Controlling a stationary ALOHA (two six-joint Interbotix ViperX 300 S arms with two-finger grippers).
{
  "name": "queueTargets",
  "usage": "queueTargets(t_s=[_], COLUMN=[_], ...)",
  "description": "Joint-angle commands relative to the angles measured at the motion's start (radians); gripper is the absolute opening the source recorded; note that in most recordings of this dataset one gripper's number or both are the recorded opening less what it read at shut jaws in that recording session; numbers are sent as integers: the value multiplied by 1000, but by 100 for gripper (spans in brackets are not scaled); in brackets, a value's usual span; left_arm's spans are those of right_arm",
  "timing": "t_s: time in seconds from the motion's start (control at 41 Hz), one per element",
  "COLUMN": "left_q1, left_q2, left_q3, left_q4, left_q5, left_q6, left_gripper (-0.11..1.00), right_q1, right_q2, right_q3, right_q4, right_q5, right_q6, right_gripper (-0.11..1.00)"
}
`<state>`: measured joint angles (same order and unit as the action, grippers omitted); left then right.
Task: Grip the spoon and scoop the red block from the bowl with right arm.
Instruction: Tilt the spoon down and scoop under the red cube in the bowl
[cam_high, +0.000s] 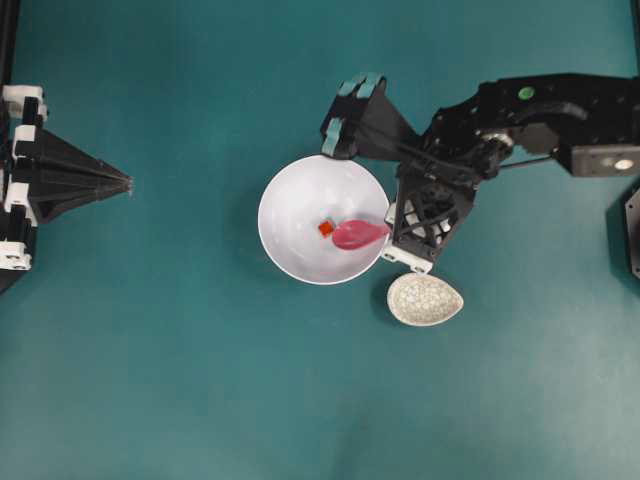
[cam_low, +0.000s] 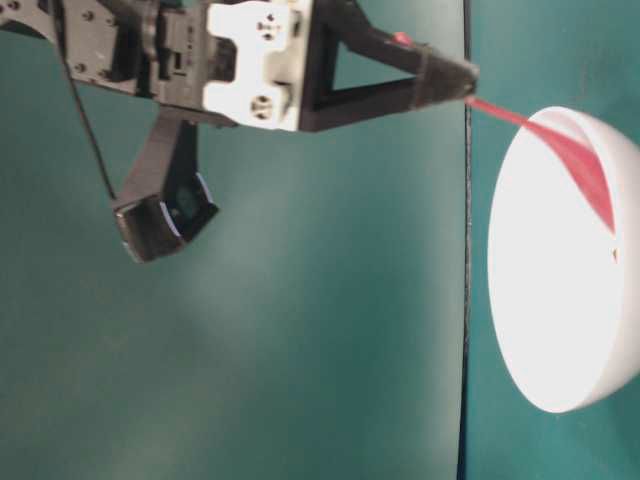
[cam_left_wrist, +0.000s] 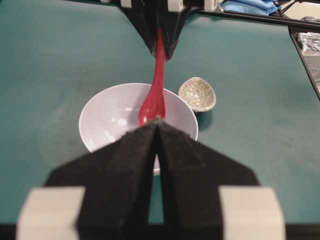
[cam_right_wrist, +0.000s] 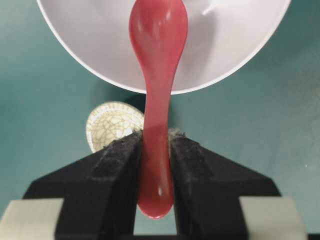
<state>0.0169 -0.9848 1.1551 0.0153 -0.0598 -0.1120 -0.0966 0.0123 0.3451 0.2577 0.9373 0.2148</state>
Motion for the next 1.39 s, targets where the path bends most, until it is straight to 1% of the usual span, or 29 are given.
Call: queueTargets(t_s=[0.0,0.195,0.513,0.635,0.855,0.952,1.074,1.368], left_q1=[3,3,3,3,3,3,3,3], left_q2=[5,3,3,3,3,3,3,3], left_q3=[-26,-26,-25,-25,-25,-26,-26,-26], left_q4=[3,3,3,3,3,3,3,3], left_q5=[-5,2,9,11,11,11,11,11], left_q6=[2,3,3,3,3,3,2,2], left_gripper=[0,0,0,0,0,0,0,0], right_q1=[5,5,3,-6,-12,-12,-2,49], right_q2=[0,43,86,87,87,87,83,57], right_q3=[-41,-66,-107,-107,-107,-106,-98,-44], right_q4=[-2,-17,-92,-109,-181,-189,-189,-187], right_q5=[-8,-9,-52,-64,-114,-147,-181,-227], right_q6=[2,2,9,37,107,137,155,156], right_gripper=[23,23,23,23,23,23,23,23])
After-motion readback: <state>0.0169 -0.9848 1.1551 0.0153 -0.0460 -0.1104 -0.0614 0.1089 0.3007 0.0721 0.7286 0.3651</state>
